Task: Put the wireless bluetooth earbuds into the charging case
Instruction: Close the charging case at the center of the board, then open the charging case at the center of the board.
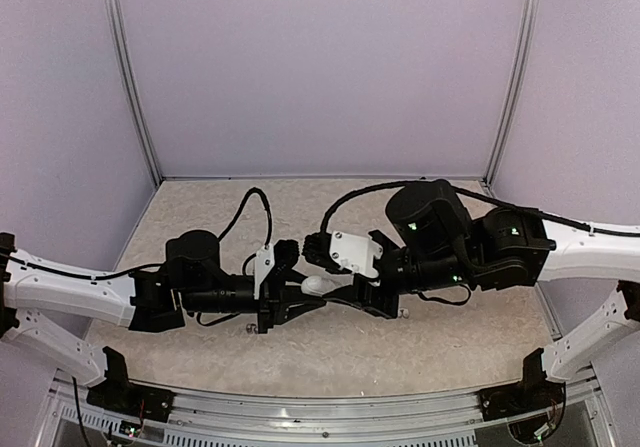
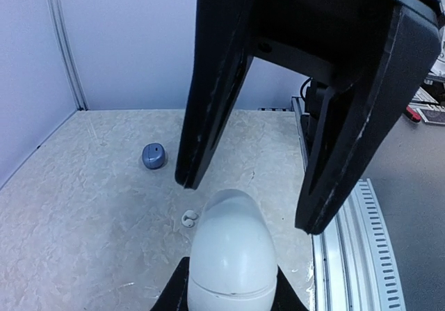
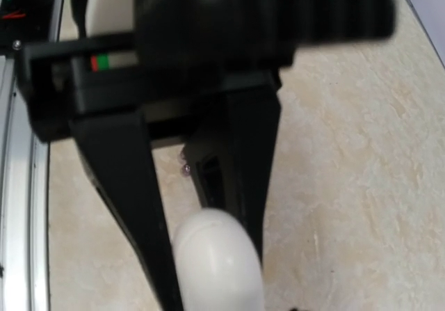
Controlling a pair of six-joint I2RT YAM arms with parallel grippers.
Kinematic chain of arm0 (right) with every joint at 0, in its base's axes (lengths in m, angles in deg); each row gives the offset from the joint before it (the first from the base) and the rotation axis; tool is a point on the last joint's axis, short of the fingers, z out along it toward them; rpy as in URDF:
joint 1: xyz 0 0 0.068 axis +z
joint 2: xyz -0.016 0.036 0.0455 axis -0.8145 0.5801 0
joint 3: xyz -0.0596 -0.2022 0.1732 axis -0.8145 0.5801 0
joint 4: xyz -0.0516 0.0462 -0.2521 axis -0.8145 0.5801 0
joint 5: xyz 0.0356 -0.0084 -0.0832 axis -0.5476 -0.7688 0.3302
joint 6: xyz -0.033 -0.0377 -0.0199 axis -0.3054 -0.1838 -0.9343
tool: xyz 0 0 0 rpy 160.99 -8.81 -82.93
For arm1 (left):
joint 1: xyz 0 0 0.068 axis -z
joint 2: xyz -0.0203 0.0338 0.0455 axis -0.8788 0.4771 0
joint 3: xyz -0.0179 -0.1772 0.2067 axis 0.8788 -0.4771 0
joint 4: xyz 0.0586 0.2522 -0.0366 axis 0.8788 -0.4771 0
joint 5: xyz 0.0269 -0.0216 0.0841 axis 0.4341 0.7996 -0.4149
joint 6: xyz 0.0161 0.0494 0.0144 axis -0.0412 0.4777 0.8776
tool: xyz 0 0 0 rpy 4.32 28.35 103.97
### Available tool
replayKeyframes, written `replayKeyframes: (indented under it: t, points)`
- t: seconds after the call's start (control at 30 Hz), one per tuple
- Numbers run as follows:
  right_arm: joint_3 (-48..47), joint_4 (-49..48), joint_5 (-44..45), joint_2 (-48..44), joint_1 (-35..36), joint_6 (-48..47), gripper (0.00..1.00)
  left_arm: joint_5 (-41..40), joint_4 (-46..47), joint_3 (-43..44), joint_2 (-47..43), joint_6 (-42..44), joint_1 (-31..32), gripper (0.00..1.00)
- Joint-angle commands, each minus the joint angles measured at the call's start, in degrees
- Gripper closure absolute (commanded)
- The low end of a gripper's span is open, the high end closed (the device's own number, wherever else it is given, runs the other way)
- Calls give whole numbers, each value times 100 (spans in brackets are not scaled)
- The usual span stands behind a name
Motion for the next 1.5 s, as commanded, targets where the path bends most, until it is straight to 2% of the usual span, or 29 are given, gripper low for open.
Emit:
replayKeyframes:
  t: [0.0, 0.27, 1.2, 1.47]
  points:
    - [187, -266, 37, -75, 54, 71, 55, 382, 405, -63, -169, -79, -22, 100]
    - [168, -265, 423, -108, 23, 80, 55, 607, 524, -158, -303, -58, 27, 100]
    - [13, -153, 615, -376, -34, 140, 56, 680, 431, -79, -134, 56, 47, 100]
    - [-65, -22, -176, -477, -23, -51, 54, 566, 336, 1, -30, -33, -36, 100]
